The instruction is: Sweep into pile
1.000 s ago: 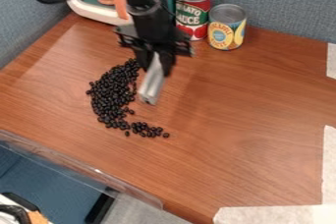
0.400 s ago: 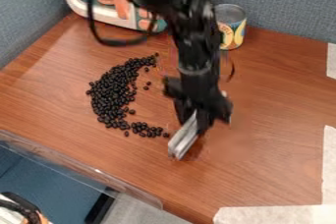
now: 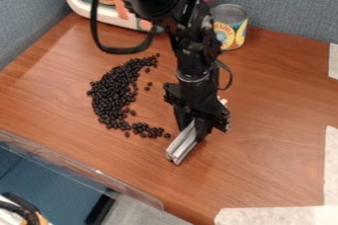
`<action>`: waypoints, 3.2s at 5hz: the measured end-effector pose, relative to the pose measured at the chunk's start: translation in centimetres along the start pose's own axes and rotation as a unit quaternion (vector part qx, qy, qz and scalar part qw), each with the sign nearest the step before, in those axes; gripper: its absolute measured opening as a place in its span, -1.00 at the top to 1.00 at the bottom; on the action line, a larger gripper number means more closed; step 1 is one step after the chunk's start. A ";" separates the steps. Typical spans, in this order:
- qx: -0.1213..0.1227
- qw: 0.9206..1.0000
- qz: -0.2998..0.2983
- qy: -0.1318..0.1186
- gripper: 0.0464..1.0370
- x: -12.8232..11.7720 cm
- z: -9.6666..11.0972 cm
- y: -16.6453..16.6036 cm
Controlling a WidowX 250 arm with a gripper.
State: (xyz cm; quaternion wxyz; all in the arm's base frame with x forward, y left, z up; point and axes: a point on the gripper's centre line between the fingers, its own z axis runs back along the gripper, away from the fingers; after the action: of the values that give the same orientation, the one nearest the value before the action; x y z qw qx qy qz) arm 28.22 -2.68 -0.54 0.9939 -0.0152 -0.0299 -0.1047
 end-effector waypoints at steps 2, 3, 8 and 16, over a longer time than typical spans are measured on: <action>0.005 1.000 -0.025 0.006 0.35 -1.9 0.3 2.8; 0.013 1.000 -0.018 0.011 0.35 -2.9 0.5 4.8; 0.082 0.995 -0.054 -0.001 0.35 -0.8 0.6 13.1; 0.000 0.999 0.017 -0.037 0.35 0.4 3.0 2.8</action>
State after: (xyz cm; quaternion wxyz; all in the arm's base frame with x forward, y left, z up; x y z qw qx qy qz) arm 29.04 0.06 2.46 0.9938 -0.0200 -0.0665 -0.0868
